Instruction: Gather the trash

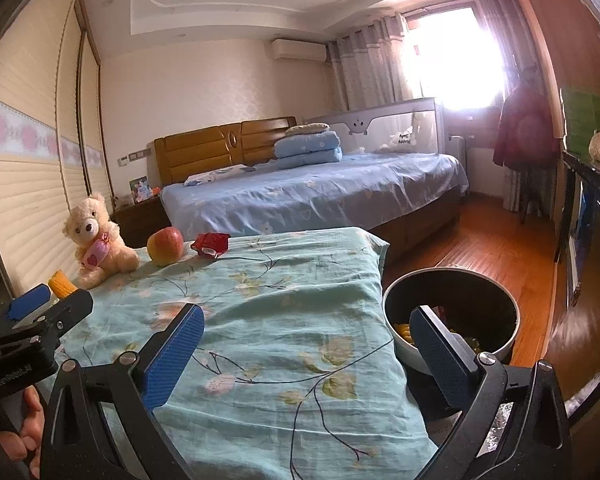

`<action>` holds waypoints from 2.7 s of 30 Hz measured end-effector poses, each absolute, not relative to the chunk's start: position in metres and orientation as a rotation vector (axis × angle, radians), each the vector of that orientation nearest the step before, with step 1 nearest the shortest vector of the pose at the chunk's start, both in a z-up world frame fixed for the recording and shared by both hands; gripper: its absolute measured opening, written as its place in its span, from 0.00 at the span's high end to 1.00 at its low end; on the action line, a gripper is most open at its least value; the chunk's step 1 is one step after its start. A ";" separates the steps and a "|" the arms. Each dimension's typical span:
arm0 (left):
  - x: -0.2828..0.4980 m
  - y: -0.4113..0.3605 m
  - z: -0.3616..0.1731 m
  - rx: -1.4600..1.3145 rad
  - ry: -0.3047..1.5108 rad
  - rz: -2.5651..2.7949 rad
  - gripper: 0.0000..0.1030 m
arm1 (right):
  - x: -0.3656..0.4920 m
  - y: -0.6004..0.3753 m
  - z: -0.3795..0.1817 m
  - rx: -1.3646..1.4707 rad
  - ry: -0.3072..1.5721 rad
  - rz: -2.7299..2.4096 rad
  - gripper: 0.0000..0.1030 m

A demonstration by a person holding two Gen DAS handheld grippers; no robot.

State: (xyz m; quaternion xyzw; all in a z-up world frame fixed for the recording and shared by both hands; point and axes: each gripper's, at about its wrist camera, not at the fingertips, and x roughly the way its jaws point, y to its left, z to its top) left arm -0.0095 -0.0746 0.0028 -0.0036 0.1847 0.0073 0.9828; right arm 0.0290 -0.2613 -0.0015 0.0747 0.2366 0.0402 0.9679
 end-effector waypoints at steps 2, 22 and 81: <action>-0.010 -0.074 0.002 -0.007 0.371 0.013 0.01 | 0.029 -0.260 -0.001 0.145 0.480 0.085 0.00; -0.007 -0.074 -0.001 0.007 0.383 0.006 0.01 | 0.029 -0.258 -0.003 0.145 0.484 0.094 0.00; -0.003 -0.076 -0.004 0.020 0.392 -0.018 0.01 | 0.027 -0.254 -0.003 0.150 0.490 0.101 0.00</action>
